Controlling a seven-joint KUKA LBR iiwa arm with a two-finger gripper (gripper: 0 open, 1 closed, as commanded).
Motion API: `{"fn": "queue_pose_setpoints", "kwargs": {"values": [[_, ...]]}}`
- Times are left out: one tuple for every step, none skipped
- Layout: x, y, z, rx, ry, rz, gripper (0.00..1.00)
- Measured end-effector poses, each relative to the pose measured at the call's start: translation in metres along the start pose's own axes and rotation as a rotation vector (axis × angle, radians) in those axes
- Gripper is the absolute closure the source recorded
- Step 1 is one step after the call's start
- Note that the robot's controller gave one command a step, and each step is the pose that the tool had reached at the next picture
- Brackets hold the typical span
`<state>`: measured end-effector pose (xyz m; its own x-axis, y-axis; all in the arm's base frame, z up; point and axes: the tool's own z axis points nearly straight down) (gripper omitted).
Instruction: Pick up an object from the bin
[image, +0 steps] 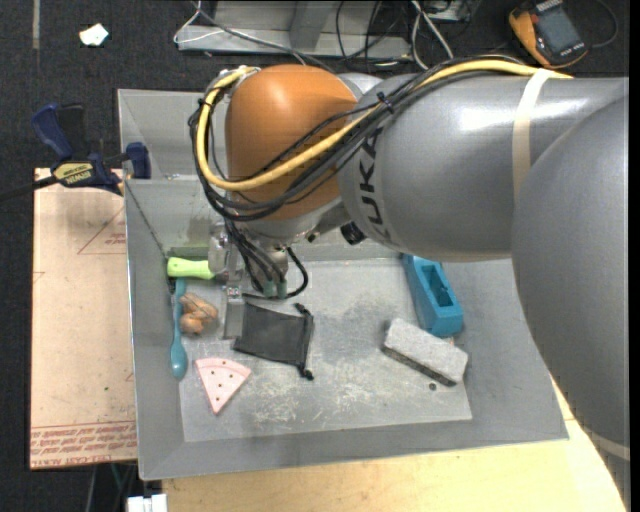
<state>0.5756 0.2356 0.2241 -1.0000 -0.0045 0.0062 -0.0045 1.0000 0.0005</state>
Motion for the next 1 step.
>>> {"fn": "queue_pose_setpoints", "kwargs": {"values": [[-0.002,-0.0012,-0.0043,-0.001,-0.007,0.004,0.0]]}}
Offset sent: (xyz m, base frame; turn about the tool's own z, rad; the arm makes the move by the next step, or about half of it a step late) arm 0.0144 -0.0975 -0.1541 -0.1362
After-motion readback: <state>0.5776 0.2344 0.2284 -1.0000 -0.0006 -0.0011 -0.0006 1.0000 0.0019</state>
